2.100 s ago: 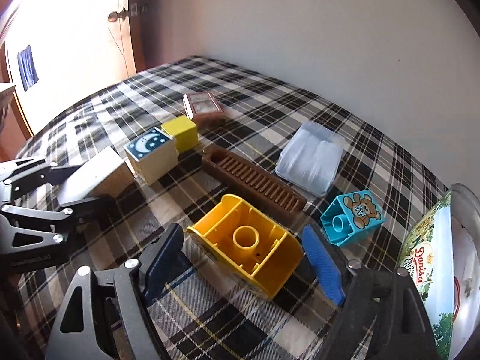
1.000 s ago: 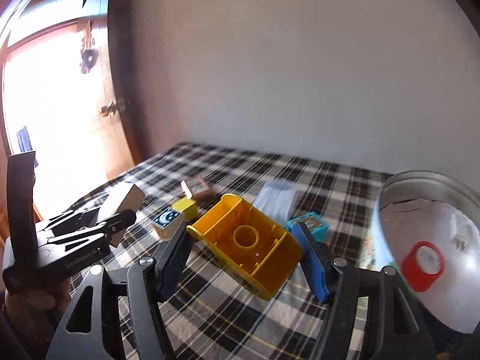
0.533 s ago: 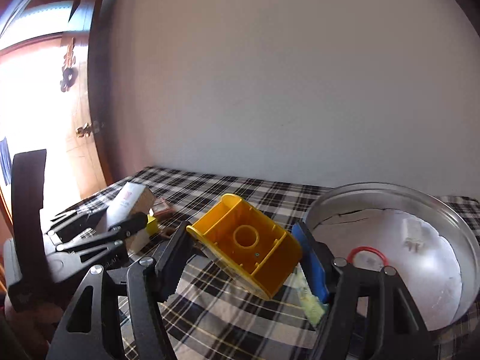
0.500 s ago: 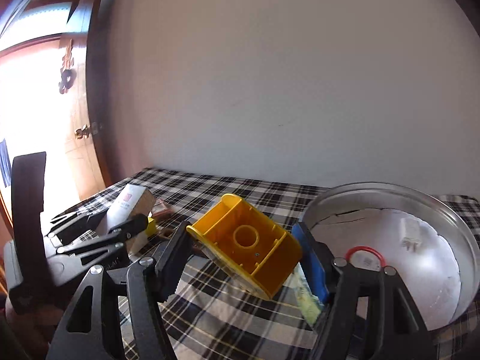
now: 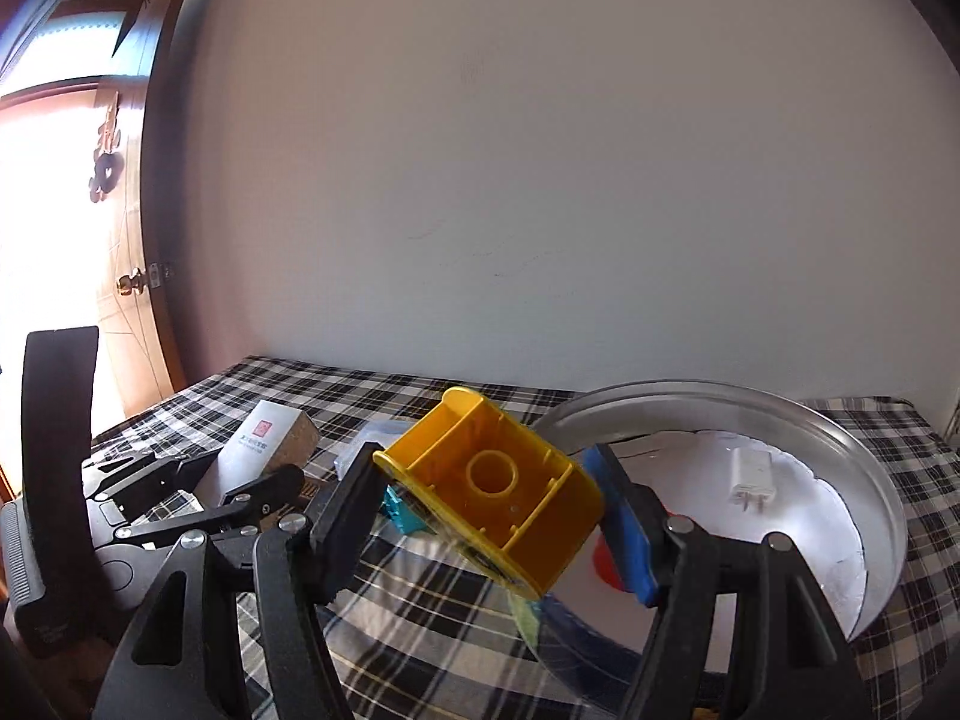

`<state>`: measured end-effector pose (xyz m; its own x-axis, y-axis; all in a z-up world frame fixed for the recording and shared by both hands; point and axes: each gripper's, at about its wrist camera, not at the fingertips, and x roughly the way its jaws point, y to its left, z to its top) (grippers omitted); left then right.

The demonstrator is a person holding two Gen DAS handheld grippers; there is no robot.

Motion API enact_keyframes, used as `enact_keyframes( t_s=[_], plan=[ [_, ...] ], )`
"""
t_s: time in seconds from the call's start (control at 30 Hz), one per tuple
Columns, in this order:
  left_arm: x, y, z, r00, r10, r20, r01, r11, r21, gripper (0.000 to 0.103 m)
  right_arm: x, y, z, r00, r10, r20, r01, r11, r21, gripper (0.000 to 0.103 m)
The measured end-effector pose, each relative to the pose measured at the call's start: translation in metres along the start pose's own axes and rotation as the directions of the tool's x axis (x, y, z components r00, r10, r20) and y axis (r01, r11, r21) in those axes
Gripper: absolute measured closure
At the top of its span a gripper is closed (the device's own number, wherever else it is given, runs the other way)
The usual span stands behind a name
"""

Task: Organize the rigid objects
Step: 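Carry white box with left tool while right tool carries yellow brick over tin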

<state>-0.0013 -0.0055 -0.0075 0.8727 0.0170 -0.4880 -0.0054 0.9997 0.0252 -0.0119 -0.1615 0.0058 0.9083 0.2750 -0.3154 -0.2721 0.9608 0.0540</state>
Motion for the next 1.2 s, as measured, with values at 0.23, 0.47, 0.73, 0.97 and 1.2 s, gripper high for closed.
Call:
enact_keyframes(
  t_s=[0.23, 0.47, 0.73, 0.97, 1.2],
  plan=[
    [-0.001, -0.013, 0.003, 1.0, -0.014, 0.015, 0.014, 1.0, 0.009, 0.063, -0.001, -0.012, 0.001, 1.0, -0.018, 0.006, 0.018, 1.0, 0.022, 0.033],
    [-0.002, -0.026, 0.009, 0.999, -0.04, 0.026, 0.04, 0.999, 0.012, 0.063, -0.008, -0.022, -0.001, 0.999, -0.024, 0.023, 0.024, 1.0, 0.016, 0.033],
    [0.003, -0.047, 0.016, 0.994, -0.098, 0.04, 0.097, 0.995, 0.033, 0.063, -0.009, -0.043, -0.001, 0.997, -0.067, 0.025, 0.065, 0.996, 0.052, 0.033],
    [0.002, -0.049, 0.018, 0.99, -0.131, 0.05, 0.131, 0.991, 0.012, 0.063, -0.013, -0.057, 0.001, 0.993, -0.116, 0.036, 0.114, 0.992, 0.054, 0.033],
    [0.003, -0.06, 0.022, 0.985, -0.157, 0.068, 0.156, 0.988, 0.016, 0.063, -0.015, -0.074, 0.003, 0.985, -0.167, 0.04, 0.163, 0.983, 0.08, 0.033]
  ],
)
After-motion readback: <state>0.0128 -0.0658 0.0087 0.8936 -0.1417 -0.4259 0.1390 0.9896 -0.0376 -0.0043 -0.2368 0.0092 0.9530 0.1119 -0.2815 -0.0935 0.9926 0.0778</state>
